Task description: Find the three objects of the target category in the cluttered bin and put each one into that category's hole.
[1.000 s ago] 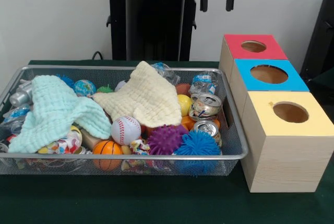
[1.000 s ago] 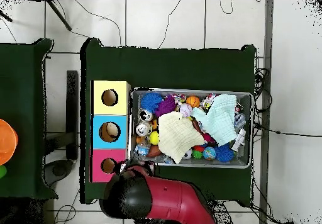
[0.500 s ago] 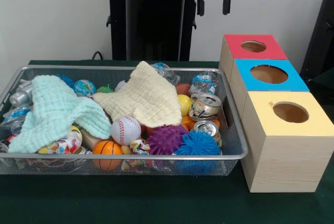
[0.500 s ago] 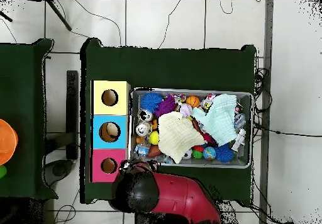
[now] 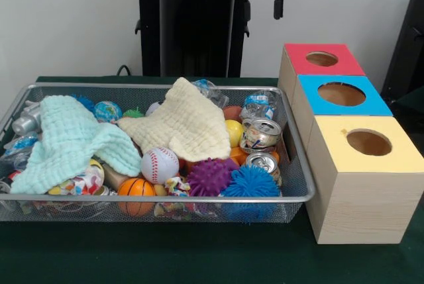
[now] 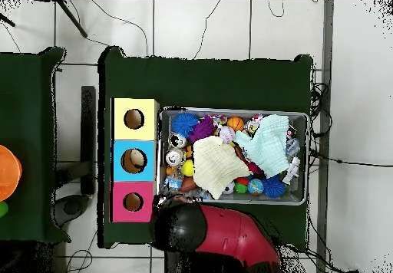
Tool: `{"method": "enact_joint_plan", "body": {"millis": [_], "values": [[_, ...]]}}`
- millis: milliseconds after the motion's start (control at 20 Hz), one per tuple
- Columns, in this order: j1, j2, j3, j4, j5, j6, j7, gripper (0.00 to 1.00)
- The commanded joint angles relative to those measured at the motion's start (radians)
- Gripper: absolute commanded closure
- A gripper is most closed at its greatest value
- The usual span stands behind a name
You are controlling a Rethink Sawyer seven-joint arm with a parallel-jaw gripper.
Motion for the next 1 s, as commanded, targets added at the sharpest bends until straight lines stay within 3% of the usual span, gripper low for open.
{"method": "enact_joint_plan", "body": {"millis": [50,600,1000], "values": [[-0.064,0.049,0.087,-0.009,0.030,0.093,0.007,0.00],[-0.127,0.085,0.094,-0.046,0.009,0.129,0.003,0.00],[-0.162,0.168,0.096,-0.119,-0.015,0.135,0.005,0.00]]}}
